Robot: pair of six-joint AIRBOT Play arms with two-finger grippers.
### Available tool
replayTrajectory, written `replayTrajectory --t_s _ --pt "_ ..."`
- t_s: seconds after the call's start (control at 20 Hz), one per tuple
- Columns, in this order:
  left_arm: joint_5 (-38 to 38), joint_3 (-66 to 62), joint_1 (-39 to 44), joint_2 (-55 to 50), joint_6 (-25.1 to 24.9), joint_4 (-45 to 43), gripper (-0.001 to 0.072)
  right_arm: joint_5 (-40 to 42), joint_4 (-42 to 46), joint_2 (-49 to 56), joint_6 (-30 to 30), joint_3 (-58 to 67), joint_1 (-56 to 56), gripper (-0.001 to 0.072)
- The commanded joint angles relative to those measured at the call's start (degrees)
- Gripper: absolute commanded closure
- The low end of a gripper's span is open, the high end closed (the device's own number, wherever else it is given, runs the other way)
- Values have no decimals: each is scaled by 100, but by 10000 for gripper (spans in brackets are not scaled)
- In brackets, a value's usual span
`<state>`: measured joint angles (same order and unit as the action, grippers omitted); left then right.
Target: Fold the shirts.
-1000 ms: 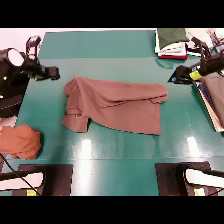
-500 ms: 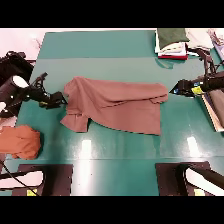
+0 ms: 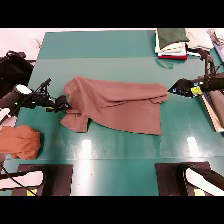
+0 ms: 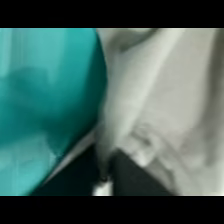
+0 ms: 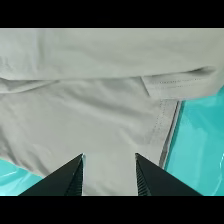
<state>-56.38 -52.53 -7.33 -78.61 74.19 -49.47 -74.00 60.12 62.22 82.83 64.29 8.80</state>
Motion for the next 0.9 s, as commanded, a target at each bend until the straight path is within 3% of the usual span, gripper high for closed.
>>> replayTrajectory --t_s 0.0,0.25,0.3,0.35,0.6,0.85 --pt "68 -101 -9 282 -144 48 676 -420 293 -7 0 -17 116 351" --pt "-293 -472 -9 1169 -201 -457 677 -907 448 -7 -90 -1191 863 336" --pt "-376 -472 -9 1261 -232 -450 677 -872 442 -7 -114 -1574 1049 241" --pt "-472 -470 -9 1318 -229 -455 677 -817 437 -4 -164 -1923 1189 193" --pt "-612 -470 -9 1331 -223 -415 676 -210 -273 -4 -546 -3314 1309 204" --pt "-627 -470 -9 1331 -212 -411 676 695 -1036 55 -647 -3775 481 216"
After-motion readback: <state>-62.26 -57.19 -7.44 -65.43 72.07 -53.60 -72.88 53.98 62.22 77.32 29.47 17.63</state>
